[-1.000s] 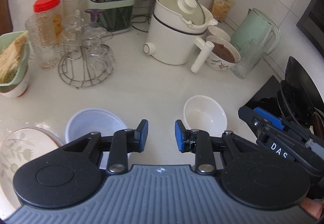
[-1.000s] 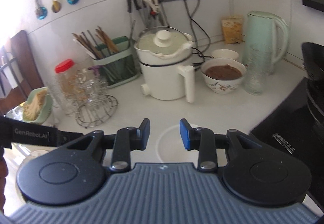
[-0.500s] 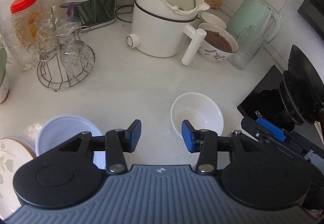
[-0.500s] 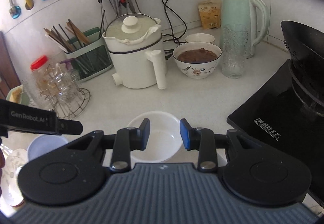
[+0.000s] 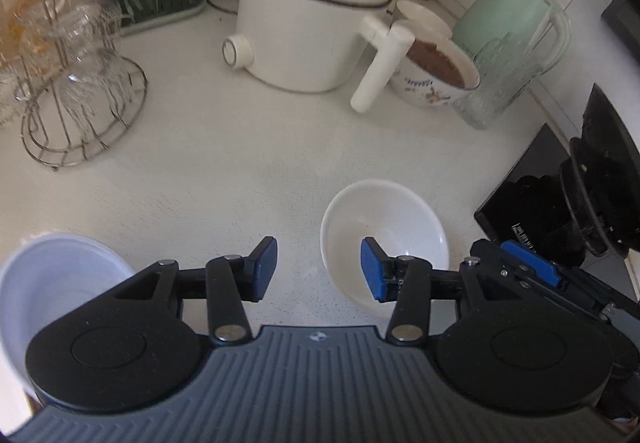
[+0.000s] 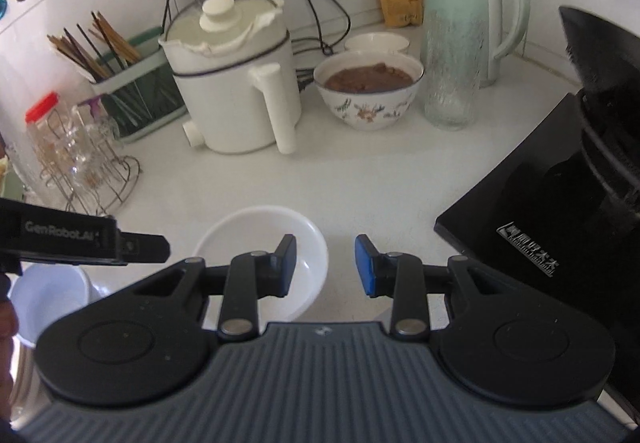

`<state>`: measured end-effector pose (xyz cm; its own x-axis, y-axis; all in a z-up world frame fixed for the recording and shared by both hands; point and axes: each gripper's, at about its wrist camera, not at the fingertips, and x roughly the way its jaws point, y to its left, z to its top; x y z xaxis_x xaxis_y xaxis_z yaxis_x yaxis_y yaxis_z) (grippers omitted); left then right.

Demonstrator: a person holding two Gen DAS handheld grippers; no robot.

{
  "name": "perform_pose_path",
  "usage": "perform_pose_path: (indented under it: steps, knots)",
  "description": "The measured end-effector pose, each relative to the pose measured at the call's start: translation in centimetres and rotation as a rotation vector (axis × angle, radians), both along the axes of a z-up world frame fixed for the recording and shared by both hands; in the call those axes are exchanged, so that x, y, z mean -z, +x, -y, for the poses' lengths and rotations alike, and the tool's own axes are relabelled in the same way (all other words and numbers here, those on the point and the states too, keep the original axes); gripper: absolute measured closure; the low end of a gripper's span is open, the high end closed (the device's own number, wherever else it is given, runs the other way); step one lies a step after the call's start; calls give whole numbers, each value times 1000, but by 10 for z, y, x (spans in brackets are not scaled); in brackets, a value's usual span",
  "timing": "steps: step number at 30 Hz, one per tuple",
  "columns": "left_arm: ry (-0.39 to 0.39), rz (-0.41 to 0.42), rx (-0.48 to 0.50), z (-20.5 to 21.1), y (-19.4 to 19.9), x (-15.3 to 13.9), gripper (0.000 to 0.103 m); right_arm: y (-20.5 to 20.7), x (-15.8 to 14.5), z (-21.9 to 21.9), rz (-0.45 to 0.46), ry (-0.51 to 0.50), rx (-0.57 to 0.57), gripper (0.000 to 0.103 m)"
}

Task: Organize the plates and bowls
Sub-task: 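Withdraw both tools and move toward the white ceramic bowl, then close both grippers on the rim of the white ceramic bowl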

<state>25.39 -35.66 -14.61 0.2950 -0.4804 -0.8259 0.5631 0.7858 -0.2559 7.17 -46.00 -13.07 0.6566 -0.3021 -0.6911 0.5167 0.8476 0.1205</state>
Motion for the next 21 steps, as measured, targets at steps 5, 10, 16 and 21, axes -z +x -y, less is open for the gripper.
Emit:
perform_pose_path:
  steps: [5,10,16,21]
  knots:
    - [-2,-41,-5,5,5,18,51,8,21,8,-29,74,2,68]
    - [-4,-54,0,12,15,25,51,16,33,8,-30,102,14,68]
    - [-3,-104,8,19,27,32,55,23,43,13,-31,132,42,71]
    - [7,-123,36,26,32,38,64,29,48,20,-34,169,49,80]
